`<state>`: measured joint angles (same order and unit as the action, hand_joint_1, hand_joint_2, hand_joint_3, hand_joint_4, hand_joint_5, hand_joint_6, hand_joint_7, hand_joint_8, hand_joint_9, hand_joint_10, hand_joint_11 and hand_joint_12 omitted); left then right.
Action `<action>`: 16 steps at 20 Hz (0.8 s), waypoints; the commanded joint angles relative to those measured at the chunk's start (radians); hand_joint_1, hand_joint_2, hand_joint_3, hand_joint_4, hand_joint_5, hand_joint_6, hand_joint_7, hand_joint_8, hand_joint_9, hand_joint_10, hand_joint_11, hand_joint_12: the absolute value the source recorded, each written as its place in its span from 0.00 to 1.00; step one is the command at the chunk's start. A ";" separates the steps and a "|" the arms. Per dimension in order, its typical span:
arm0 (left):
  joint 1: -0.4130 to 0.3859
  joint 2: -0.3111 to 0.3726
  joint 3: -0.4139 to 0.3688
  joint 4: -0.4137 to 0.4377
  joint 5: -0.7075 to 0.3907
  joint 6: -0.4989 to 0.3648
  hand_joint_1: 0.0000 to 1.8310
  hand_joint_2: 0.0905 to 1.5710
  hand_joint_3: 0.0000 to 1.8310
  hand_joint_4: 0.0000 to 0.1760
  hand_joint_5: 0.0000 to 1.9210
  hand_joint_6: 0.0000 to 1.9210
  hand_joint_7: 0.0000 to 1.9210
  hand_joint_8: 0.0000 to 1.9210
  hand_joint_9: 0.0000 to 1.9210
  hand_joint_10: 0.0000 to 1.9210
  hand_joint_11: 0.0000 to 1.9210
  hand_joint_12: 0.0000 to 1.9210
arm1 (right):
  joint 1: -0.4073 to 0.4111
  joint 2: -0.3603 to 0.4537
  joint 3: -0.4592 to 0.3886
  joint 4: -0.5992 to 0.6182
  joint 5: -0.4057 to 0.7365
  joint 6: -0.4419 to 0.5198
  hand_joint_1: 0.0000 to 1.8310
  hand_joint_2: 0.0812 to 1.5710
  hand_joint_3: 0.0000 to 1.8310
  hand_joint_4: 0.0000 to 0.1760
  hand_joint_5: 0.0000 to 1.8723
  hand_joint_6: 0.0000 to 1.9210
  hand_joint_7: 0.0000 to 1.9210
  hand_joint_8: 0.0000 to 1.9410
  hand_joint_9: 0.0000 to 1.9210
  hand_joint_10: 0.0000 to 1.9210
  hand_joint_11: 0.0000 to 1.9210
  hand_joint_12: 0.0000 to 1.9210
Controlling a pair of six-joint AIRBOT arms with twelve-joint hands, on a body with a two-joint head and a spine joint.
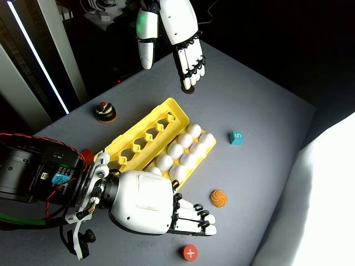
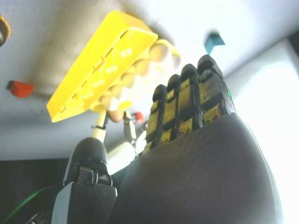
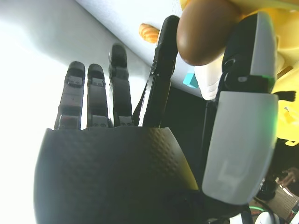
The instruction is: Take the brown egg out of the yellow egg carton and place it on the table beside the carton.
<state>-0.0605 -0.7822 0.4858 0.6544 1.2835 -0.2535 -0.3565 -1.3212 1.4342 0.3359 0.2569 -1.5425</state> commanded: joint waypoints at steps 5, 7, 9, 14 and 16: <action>-0.012 -0.001 -0.002 0.062 -0.019 -0.002 0.00 0.79 0.00 0.00 0.00 0.00 0.00 0.00 0.00 0.00 0.00 0.00 | 0.027 0.011 0.001 -0.008 0.116 0.002 0.61 0.60 0.00 1.00 0.71 0.21 0.12 0.00 0.00 0.00 0.00 0.00; -0.012 -0.001 -0.002 0.062 -0.019 -0.002 0.00 0.79 0.00 0.00 0.00 0.00 0.00 0.00 0.00 0.00 0.00 0.00 | 0.037 0.012 0.001 -0.008 0.118 0.002 0.61 0.60 0.00 1.00 0.73 0.18 0.10 0.00 0.00 0.00 0.00 0.00; -0.013 -0.001 -0.002 0.062 -0.019 -0.002 0.00 0.79 0.00 0.00 0.00 0.00 0.00 0.00 0.00 0.00 0.00 0.00 | 0.049 0.017 0.001 -0.008 0.118 0.002 0.61 0.59 0.00 1.00 0.75 0.12 0.12 0.00 0.00 0.00 0.00 0.00; -0.013 -0.001 -0.002 0.062 -0.019 -0.002 0.00 0.79 0.00 0.00 0.00 0.00 0.00 0.00 0.00 0.00 0.00 0.00 | 0.072 0.048 -0.001 -0.008 0.118 0.002 0.61 0.59 0.00 1.00 0.77 0.09 0.13 0.00 0.00 0.00 0.00 0.00; -0.013 -0.001 -0.002 0.062 -0.019 -0.002 0.00 0.79 0.00 0.00 0.00 0.00 0.00 0.00 0.00 0.00 0.00 0.00 | 0.071 0.068 -0.001 -0.008 0.118 0.002 0.61 0.59 0.00 1.00 0.77 0.09 0.14 0.01 0.00 0.00 0.00 0.00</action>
<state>-0.0605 -0.7822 0.4858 0.6544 1.2858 -0.2539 -0.3000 -1.2575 1.4330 0.3351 0.2626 -1.5429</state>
